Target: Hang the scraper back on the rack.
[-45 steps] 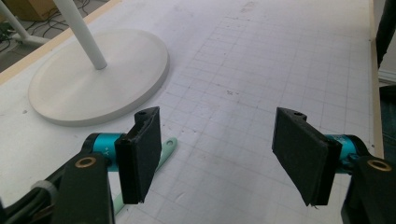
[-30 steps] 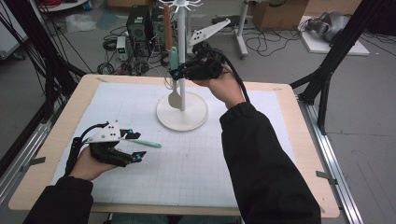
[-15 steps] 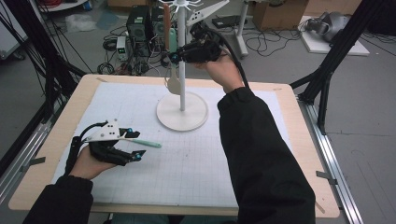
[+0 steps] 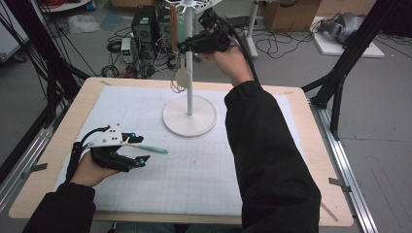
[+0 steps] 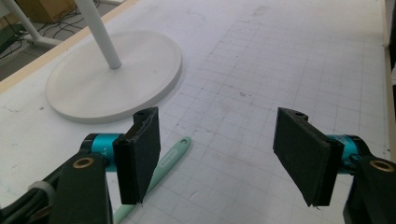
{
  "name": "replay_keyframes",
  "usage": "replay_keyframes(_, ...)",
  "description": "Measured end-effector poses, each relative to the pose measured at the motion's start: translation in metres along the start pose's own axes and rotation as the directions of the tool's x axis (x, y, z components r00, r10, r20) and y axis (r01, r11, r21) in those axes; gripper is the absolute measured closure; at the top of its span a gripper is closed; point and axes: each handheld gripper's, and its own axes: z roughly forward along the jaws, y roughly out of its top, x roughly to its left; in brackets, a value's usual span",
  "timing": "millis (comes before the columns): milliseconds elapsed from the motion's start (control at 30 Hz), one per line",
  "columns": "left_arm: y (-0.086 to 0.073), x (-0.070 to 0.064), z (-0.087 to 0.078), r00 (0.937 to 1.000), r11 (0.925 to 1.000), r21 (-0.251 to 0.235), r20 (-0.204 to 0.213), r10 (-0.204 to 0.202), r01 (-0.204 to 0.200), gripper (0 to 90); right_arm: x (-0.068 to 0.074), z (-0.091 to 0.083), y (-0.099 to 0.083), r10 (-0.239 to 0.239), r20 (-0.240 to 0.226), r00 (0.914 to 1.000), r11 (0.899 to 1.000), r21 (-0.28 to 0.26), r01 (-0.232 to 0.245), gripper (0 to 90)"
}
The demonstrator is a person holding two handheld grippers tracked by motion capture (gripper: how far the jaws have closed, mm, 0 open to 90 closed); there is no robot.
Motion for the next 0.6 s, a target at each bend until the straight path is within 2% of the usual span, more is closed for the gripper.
replay_keyframes(133, 0.0002, -0.0002, -0.0001, 1.0000, 1.0000, -0.004, 0.004, 0.002, -0.002, 32.2, -0.0040, 0.0007, 0.0001, 0.007, 0.013, 0.9999, 1.000, 0.015, -0.007, 83.1)
replay_keyframes(600, 0.0014, -0.0015, -0.0007, 1.0000, 1.0000, -0.006, 0.002, 0.007, -0.007, 32.2, -0.0078, 0.0028, 0.0095, 0.018, 0.030, 0.9994, 1.000, 0.003, -0.018, 83.1)
